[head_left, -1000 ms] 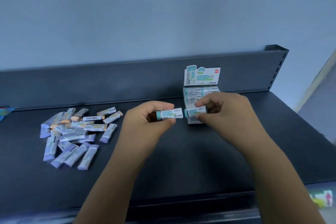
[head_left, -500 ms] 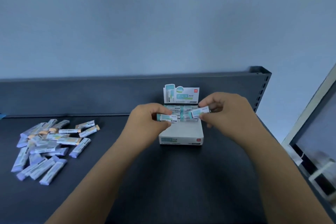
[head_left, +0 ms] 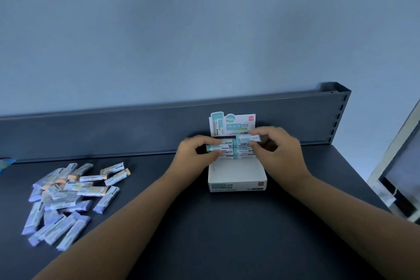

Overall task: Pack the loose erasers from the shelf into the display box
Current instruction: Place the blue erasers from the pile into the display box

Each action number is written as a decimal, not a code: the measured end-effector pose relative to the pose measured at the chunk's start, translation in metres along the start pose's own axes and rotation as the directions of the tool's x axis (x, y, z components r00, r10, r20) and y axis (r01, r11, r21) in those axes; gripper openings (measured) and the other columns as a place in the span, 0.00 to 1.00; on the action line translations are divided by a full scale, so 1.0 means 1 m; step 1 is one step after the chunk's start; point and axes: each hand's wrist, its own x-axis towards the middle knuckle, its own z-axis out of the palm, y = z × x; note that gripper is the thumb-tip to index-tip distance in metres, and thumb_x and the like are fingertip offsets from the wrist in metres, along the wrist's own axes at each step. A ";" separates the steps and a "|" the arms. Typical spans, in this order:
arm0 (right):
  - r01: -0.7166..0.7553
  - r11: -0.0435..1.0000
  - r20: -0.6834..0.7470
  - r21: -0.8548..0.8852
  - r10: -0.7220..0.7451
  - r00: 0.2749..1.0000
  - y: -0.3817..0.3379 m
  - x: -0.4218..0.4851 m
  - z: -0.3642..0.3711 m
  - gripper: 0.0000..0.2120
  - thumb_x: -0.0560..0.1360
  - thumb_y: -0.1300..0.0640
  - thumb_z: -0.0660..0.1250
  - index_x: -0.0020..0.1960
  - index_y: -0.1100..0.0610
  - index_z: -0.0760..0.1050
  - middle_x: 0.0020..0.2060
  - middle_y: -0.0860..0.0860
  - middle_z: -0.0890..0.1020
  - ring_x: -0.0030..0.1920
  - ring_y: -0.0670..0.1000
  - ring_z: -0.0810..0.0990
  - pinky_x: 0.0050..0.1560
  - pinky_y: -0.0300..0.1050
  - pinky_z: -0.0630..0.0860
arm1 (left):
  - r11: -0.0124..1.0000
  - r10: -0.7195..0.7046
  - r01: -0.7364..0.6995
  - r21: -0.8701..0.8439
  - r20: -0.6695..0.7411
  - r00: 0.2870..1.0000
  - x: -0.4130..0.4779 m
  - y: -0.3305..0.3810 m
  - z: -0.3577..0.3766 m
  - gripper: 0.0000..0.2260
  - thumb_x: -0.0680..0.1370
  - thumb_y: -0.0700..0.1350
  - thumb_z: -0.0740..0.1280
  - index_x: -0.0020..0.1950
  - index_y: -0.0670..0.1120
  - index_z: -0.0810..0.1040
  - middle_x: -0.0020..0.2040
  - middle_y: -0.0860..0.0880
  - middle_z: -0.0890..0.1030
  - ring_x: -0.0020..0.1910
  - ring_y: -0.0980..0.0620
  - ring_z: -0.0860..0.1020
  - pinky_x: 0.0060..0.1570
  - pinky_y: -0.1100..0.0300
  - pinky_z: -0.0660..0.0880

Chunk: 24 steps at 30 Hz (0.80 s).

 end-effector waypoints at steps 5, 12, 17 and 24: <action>0.132 0.988 0.068 -0.076 -0.127 0.990 0.004 -0.002 0.002 0.14 0.71 0.61 0.78 0.57 0.54 0.83 0.43 0.40 0.77 0.42 0.44 0.78 0.45 0.37 0.76 | 0.999 0.027 -0.028 -0.030 -0.027 0.999 0.003 -0.009 0.001 0.11 0.72 0.36 0.76 0.51 0.48 0.86 0.55 0.51 0.82 0.56 0.55 0.81 0.60 0.57 0.78; 0.099 0.990 0.013 -0.097 -0.099 0.995 0.004 -0.001 0.001 0.14 0.71 0.59 0.78 0.56 0.53 0.84 0.43 0.36 0.75 0.41 0.44 0.79 0.46 0.34 0.75 | 0.999 0.000 -0.002 -0.051 -0.038 0.999 0.007 -0.012 0.001 0.12 0.71 0.36 0.78 0.51 0.49 0.87 0.56 0.45 0.78 0.54 0.48 0.80 0.61 0.55 0.78; 0.052 0.997 0.010 -0.051 -0.052 0.999 0.005 -0.001 0.002 0.14 0.71 0.60 0.78 0.55 0.52 0.84 0.42 0.38 0.77 0.42 0.45 0.80 0.46 0.34 0.76 | 0.997 -0.002 0.002 -0.083 -0.009 1.000 0.006 -0.010 0.001 0.12 0.70 0.35 0.79 0.49 0.49 0.88 0.58 0.45 0.77 0.57 0.50 0.79 0.64 0.54 0.77; -0.174 0.975 0.029 0.140 0.172 0.985 0.009 0.002 0.003 0.13 0.71 0.60 0.78 0.53 0.48 0.84 0.45 0.45 0.81 0.44 0.47 0.82 0.50 0.44 0.81 | 0.985 0.143 -0.132 0.108 -0.094 0.985 0.006 -0.012 0.006 0.13 0.71 0.37 0.79 0.52 0.49 0.88 0.50 0.49 0.71 0.48 0.60 0.73 0.52 0.72 0.70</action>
